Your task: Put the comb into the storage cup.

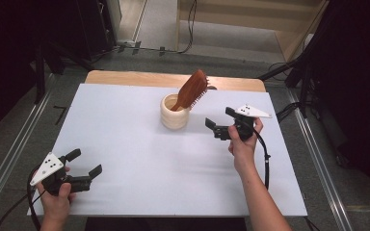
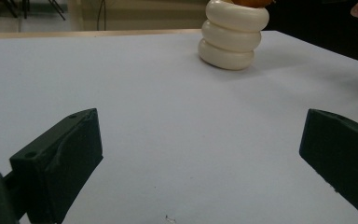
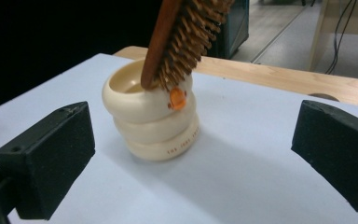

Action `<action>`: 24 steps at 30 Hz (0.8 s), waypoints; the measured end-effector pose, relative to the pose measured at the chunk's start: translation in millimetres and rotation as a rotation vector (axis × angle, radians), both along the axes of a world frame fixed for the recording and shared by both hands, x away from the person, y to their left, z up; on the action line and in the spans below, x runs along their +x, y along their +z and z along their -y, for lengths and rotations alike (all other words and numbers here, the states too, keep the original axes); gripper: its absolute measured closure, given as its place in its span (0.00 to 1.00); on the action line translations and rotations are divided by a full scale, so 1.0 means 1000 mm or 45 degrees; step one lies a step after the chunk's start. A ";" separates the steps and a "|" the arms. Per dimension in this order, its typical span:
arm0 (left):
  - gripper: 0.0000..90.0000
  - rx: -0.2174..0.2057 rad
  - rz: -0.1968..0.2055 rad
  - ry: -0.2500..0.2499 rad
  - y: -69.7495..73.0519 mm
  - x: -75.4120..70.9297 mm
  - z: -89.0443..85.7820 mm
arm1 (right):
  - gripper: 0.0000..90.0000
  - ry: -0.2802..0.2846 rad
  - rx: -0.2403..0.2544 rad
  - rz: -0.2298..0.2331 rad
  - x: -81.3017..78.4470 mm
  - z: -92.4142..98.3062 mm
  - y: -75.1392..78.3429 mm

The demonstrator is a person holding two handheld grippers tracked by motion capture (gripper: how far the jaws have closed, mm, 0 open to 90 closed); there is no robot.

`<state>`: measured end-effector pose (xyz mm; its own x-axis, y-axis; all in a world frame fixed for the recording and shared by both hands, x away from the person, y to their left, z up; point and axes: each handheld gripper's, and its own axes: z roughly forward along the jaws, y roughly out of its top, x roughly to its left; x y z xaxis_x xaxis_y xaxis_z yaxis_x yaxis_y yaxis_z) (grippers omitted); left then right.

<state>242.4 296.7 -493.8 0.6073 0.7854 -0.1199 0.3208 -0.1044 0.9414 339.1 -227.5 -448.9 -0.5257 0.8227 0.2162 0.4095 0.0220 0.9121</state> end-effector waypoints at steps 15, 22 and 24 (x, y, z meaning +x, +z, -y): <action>0.00 0.002 0.003 0.004 0.000 -0.001 0.001 | 0.00 -0.019 -0.036 0.013 -0.029 0.026 -0.014; 0.00 0.003 0.006 0.005 0.000 -0.001 0.001 | 0.00 -0.028 -0.060 0.017 -0.040 0.036 -0.019; 0.00 0.007 0.005 0.005 0.000 -0.001 0.001 | 0.00 -0.031 -0.062 0.015 -0.044 0.040 -0.021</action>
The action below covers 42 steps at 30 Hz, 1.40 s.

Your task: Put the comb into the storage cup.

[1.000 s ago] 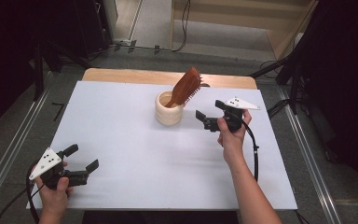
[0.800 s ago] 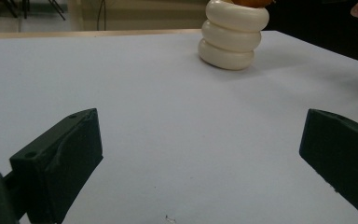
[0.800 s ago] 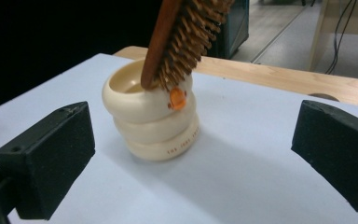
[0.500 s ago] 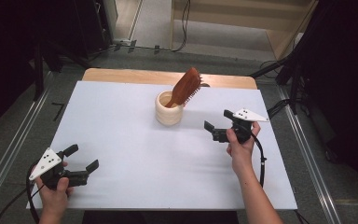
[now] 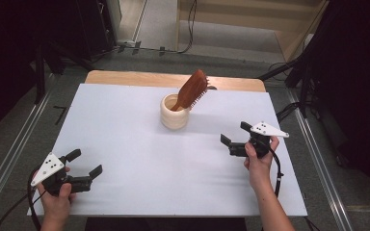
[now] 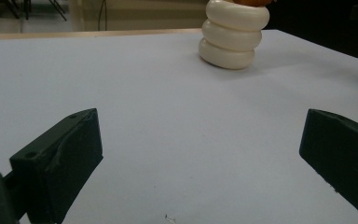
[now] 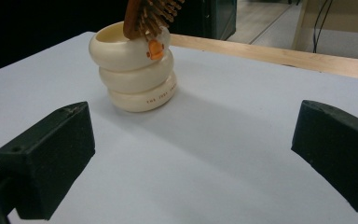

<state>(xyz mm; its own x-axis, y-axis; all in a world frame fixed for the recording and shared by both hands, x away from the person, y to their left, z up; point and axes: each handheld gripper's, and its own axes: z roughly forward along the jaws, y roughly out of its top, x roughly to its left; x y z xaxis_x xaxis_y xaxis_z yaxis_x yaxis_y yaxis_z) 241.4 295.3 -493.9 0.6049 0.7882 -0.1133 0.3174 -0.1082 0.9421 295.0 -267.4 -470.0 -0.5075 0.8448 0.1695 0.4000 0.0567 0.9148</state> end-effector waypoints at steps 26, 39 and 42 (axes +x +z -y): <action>0.00 0.013 0.002 0.001 0.000 0.000 0.001 | 0.00 -0.057 -0.011 -0.018 -0.035 0.035 -0.014; 0.00 0.000 0.003 0.007 0.000 -0.001 0.001 | 0.00 -0.076 -0.028 -0.016 -0.050 0.049 -0.020; 0.00 0.009 0.003 0.006 0.000 -0.001 0.001 | 0.00 -0.080 -0.034 -0.020 -0.054 0.053 -0.022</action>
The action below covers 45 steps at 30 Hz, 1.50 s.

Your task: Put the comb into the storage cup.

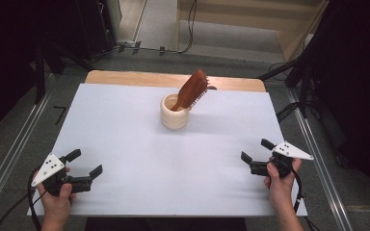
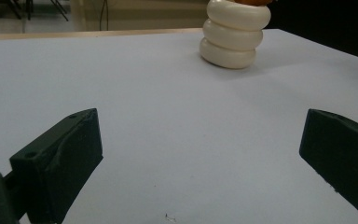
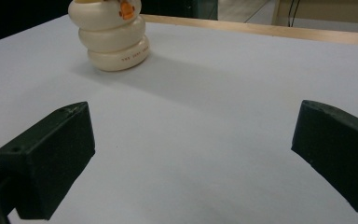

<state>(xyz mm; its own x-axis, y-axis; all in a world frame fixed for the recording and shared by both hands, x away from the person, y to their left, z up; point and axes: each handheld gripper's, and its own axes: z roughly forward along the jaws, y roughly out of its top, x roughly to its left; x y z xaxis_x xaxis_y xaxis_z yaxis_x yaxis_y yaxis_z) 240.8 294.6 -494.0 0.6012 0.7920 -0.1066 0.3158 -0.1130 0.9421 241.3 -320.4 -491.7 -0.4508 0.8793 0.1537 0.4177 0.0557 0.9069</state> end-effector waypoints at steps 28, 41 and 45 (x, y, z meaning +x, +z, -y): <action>0.00 -0.001 0.001 0.002 0.000 0.000 0.000 | 0.00 -0.094 -0.031 0.007 -0.038 0.044 -0.013; 0.00 -0.002 0.002 0.003 0.000 -0.001 0.000 | 0.00 -0.116 -0.032 0.033 -0.053 0.059 -0.023; 0.00 -0.001 0.002 0.000 0.000 -0.001 0.000 | 0.00 -0.126 -0.033 0.047 -0.057 0.063 -0.024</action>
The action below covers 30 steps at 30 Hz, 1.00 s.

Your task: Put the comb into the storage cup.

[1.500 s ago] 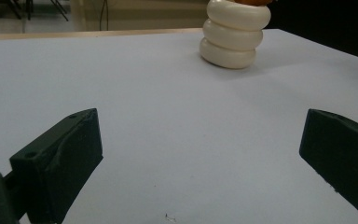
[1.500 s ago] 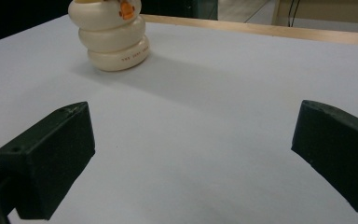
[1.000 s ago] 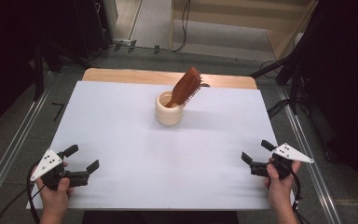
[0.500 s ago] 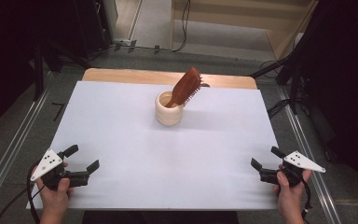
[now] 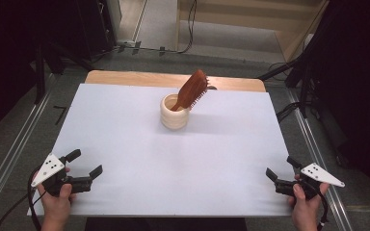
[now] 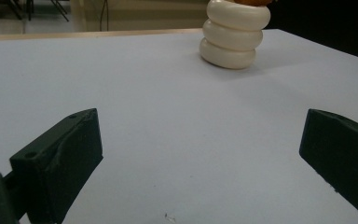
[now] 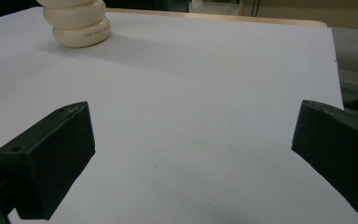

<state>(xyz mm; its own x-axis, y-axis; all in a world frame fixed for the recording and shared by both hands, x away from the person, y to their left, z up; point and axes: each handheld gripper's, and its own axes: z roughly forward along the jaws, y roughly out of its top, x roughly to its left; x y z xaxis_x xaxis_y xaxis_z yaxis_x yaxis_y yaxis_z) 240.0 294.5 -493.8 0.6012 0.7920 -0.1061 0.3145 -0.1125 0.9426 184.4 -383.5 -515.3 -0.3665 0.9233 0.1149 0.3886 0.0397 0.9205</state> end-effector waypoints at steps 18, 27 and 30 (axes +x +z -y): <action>0.00 -0.028 -0.008 0.019 0.000 0.001 -0.003 | 0.00 -0.012 0.036 0.021 -0.009 0.011 -0.006; 0.00 0.007 -0.033 0.035 -0.001 0.001 -0.001 | 0.00 -0.028 0.069 0.020 -0.010 0.012 -0.008; 0.00 0.024 -0.051 0.046 -0.002 0.003 0.001 | 0.00 -0.040 0.041 0.014 -0.010 0.009 -0.008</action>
